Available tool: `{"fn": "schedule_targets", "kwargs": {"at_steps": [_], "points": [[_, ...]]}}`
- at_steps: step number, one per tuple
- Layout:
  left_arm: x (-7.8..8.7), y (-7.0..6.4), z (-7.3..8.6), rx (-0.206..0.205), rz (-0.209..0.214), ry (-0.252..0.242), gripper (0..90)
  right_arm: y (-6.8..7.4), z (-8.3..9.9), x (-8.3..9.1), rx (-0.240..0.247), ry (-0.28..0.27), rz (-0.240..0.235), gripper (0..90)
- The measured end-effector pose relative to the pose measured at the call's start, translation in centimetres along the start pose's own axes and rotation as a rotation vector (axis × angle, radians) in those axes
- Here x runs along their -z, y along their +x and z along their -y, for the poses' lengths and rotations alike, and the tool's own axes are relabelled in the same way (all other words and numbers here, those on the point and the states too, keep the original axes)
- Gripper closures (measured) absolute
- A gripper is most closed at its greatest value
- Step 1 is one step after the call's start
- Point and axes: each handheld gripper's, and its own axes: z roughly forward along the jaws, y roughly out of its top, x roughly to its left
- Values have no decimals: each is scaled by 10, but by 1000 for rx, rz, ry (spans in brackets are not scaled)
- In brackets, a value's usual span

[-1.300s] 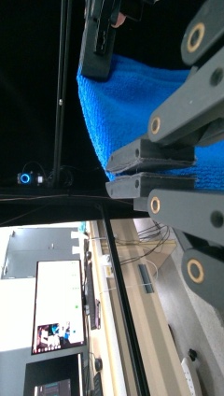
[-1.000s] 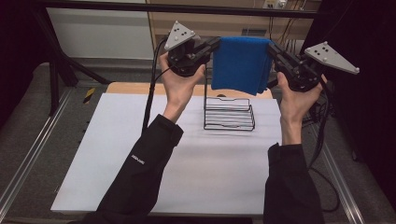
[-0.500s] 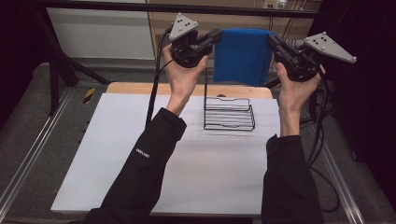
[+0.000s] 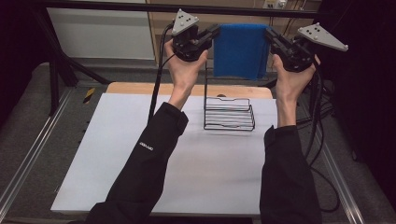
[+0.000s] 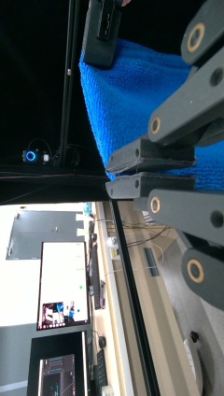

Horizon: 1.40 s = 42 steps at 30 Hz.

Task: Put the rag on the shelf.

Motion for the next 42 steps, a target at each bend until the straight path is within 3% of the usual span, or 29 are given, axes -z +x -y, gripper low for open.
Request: {"fn": "schedule_targets", "kwargs": {"at_steps": [6, 16, 27, 42], "points": [[-6, 1, 4, -6, -6, 2, 862, -5, 3, -7, -15, 8, 6, 841], [-14, 3, 13, -49, -35, 23, 861, -12, 14, -16, -25, 32, 7, 842], [-14, 9, 25, -59, -25, 45, 861, -13, 27, -20, -16, 69, -1, 841], [-13, 10, 53, -63, 4, 101, 861, -16, 57, -19, -30, 137, -10, 841]]}}
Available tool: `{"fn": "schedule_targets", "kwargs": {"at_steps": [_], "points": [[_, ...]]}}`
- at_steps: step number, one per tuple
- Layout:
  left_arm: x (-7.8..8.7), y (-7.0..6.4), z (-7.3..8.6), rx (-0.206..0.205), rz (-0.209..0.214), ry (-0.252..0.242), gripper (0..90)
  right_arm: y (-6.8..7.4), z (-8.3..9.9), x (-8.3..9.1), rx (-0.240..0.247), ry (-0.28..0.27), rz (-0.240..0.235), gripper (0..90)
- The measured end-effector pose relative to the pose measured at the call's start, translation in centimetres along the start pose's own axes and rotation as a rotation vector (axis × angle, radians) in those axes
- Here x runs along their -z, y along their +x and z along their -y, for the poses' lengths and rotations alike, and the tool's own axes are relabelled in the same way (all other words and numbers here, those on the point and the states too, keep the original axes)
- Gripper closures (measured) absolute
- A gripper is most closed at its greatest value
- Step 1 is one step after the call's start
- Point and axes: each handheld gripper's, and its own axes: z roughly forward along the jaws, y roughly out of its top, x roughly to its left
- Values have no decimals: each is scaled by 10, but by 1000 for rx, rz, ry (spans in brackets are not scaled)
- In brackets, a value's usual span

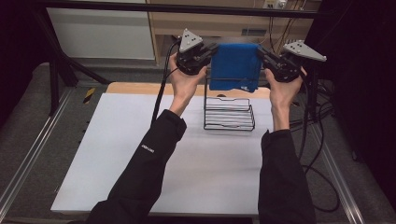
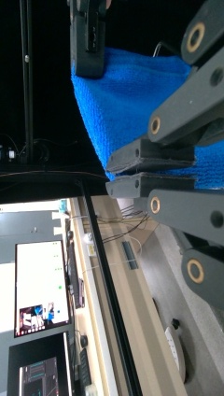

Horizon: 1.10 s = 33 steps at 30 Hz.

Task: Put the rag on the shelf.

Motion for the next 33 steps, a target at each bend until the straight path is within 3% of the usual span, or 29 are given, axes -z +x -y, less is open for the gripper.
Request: {"fn": "schedule_targets", "kwargs": {"at_steps": [3, 16, 22, 33], "points": [[1, -1, 3, -13, 4, 11, 861, -1, 4, 1, 0, 8, -5, 841], [11, -6, 10, 0, 50, 19, 860, 0, 10, 10, -1, 20, -25, 839], [15, -10, 9, -30, 64, 32, 860, 0, 12, 16, 8, 24, -35, 837], [18, -15, 12, -38, 83, 59, 859, 1, 15, 26, 20, 46, -51, 837]]}}
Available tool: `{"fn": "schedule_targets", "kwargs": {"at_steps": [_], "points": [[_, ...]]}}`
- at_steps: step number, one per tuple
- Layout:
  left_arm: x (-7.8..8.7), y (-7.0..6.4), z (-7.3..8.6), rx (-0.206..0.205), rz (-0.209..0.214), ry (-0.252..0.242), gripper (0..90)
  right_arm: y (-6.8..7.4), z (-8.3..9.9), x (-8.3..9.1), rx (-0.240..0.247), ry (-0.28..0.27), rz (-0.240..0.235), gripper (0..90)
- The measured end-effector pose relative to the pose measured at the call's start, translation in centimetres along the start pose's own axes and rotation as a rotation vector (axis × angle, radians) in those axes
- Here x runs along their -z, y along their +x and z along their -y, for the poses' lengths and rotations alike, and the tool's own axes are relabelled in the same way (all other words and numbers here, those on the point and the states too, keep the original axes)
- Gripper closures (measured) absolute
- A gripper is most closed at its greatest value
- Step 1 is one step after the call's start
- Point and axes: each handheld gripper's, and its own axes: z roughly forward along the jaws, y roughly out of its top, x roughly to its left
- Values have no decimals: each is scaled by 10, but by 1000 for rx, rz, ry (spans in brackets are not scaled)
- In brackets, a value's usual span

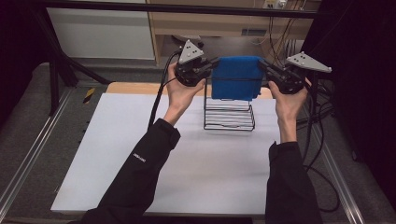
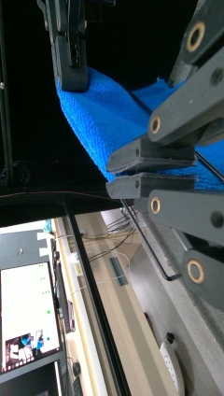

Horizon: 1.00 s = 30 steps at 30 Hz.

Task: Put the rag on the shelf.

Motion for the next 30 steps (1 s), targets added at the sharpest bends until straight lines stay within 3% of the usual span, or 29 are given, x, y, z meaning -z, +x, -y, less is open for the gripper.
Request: {"fn": "schedule_targets", "kwargs": {"at_steps": [10, 30], "points": [[5, -4, 2, -34, 26, 39, 858, 2, 5, 6, 22, 15, -20, 835], [14, -12, 20, -9, 72, 125, 831, 3, 19, 17, 16, 71, -87, 829]]}}
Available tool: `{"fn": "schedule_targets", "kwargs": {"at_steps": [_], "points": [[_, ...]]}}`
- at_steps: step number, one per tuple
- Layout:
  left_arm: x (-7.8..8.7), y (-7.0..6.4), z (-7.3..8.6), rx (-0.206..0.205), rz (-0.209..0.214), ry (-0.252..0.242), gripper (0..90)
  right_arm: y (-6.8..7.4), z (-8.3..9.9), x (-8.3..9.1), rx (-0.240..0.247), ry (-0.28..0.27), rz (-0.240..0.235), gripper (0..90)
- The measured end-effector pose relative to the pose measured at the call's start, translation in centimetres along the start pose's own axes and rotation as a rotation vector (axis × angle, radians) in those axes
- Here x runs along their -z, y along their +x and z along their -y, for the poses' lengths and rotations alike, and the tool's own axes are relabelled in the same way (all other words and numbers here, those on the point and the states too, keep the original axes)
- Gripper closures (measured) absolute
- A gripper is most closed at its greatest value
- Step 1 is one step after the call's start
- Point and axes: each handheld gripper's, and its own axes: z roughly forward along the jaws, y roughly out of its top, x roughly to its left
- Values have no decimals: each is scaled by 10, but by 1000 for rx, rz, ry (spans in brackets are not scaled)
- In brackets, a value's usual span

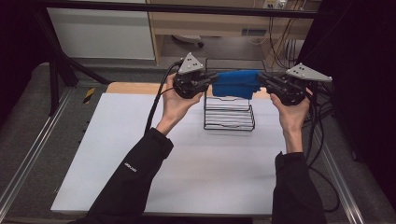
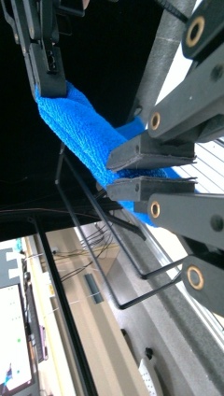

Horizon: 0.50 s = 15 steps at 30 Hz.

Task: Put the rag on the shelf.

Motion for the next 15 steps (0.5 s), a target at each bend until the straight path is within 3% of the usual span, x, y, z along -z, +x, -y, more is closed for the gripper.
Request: {"fn": "schedule_targets", "kwargs": {"at_steps": [9, 15], "points": [[2, 0, 8, 15, 21, 33, 797, 1, 9, 1, 1, 27, -14, 826], [10, 5, 0, 44, 36, 12, 724, -1, 18, 1, -5, 34, -22, 825]]}}
